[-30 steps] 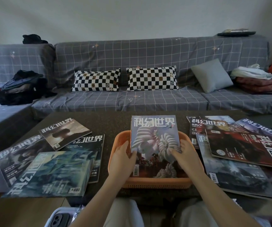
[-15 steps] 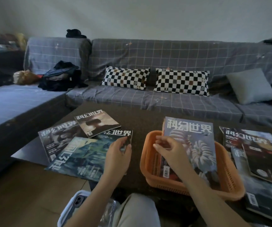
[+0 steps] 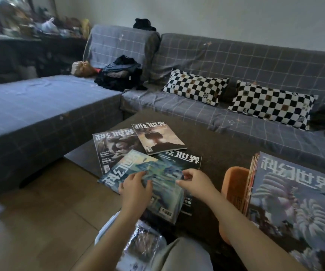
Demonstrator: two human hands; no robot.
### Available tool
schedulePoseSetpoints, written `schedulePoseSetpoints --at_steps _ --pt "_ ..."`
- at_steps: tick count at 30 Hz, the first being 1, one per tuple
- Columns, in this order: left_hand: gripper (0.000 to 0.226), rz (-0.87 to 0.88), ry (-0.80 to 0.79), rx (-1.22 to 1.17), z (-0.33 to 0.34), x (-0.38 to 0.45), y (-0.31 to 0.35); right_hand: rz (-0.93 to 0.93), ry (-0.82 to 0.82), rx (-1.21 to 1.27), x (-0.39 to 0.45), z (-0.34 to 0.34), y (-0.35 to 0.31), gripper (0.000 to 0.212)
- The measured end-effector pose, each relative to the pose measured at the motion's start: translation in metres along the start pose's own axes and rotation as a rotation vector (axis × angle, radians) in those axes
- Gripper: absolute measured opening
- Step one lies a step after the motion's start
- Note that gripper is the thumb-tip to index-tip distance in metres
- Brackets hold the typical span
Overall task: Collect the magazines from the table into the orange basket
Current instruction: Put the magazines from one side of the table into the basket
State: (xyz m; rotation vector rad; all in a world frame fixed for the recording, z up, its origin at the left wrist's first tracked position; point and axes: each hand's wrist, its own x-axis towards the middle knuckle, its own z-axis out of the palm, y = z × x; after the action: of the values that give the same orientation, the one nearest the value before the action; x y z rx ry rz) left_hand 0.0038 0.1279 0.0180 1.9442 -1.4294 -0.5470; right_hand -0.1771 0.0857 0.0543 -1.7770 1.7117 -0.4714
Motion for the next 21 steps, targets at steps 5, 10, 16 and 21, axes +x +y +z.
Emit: schedulePoseSetpoints --at_steps 5,10,16,21 --pt "0.046 -0.052 0.038 0.105 0.003 0.014 -0.027 0.07 -0.178 -0.19 0.026 0.022 -0.009 0.075" --pt "0.052 -0.069 0.082 0.061 0.011 0.005 -0.037 0.105 -0.165 -0.26 0.053 0.028 -0.013 0.071" --pt "0.067 -0.155 0.18 -0.322 0.016 -0.008 -0.034 0.11 -0.044 -0.473 0.053 0.029 -0.007 0.087" --pt "0.073 -0.262 0.271 -0.635 0.014 -0.027 -0.042 0.153 -0.059 -0.431 0.033 0.039 -0.003 0.102"
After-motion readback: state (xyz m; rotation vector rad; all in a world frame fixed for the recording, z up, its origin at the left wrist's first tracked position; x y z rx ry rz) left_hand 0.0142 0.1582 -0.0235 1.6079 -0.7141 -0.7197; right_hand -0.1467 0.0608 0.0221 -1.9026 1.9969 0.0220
